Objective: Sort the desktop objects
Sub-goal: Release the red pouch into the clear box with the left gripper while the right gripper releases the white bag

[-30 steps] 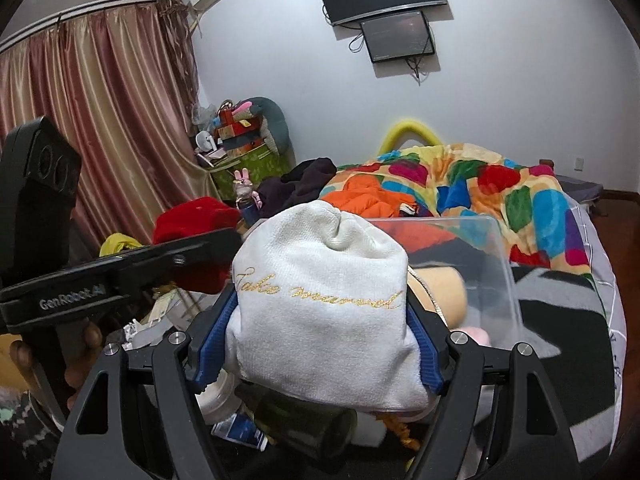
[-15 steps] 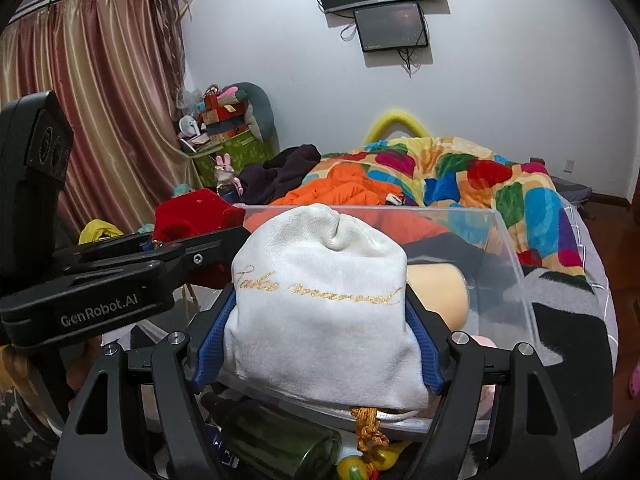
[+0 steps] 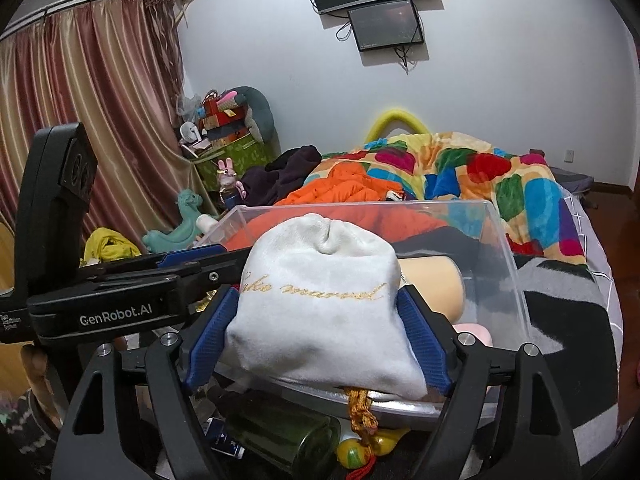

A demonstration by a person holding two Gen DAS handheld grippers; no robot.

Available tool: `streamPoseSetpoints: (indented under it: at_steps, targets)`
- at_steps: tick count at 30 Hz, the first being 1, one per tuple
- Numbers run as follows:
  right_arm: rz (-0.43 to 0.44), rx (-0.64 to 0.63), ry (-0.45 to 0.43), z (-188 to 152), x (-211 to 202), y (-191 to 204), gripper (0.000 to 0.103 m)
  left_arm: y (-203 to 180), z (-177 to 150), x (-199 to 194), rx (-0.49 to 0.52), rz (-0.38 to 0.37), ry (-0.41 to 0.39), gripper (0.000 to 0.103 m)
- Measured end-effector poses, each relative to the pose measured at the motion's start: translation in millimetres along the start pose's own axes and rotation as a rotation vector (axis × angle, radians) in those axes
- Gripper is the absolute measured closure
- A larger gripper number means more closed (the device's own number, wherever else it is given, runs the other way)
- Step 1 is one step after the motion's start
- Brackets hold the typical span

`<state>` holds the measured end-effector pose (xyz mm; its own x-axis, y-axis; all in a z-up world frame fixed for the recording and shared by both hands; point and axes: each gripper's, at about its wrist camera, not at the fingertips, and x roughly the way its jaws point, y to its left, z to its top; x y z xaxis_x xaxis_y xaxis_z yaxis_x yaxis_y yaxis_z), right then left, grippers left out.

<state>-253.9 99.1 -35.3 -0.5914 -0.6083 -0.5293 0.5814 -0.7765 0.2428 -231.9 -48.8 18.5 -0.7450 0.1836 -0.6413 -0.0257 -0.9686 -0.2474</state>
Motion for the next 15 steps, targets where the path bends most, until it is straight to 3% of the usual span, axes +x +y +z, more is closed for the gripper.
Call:
streamPoseSetpoints:
  at_steps: [4, 8, 15]
  targets:
    - [-0.035, -0.041, -0.031, -0.6, -11.1, 5.9, 0.024, -2.6, -1.8, -10.7, -0.003, -0.018, -0.020, 0.036]
    - [-0.073, -0.054, -0.072, -7.2, -27.6, 6.5, 0.019, -9.5, -6.7, -26.0, 0.016, -0.024, -0.051, 0.036]
    - [-0.192, -0.070, -0.137, -12.5, -53.6, 2.1, 0.018, -27.3, -27.7, -57.5, 0.087, 0.029, -0.131, 0.028]
